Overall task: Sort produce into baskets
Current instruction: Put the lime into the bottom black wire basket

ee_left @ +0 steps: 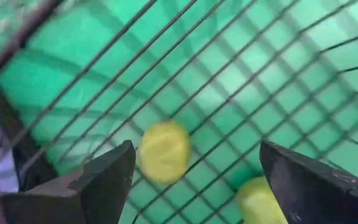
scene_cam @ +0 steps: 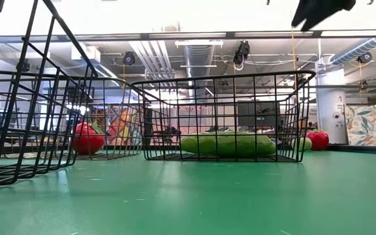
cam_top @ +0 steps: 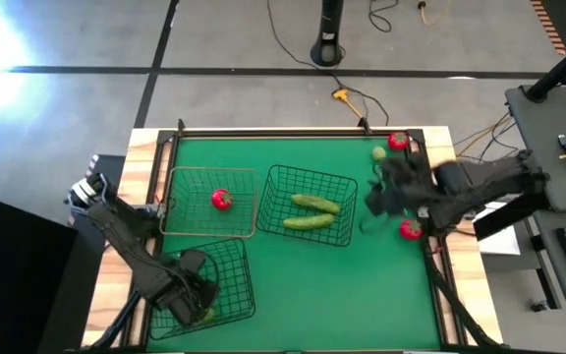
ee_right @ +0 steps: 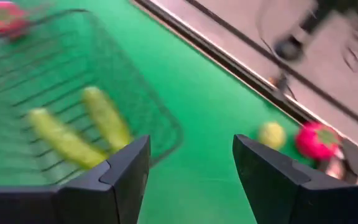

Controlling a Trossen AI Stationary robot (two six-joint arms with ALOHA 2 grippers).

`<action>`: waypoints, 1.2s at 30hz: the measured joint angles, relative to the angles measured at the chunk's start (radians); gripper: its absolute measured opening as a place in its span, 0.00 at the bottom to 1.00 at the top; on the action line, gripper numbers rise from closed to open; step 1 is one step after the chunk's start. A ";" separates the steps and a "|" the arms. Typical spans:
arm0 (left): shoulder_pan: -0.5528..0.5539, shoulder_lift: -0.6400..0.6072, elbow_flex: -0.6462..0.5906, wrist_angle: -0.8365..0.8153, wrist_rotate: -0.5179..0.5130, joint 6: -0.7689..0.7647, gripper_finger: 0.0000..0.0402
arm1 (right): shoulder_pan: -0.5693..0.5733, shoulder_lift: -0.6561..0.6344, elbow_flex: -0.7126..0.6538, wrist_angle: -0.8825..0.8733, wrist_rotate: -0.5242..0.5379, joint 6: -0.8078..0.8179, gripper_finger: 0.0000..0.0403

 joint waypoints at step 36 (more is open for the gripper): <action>0.880 -0.049 0.397 0.074 -0.429 1.399 0.72 | -1.035 0.473 -0.002 0.038 -0.462 -0.656 0.38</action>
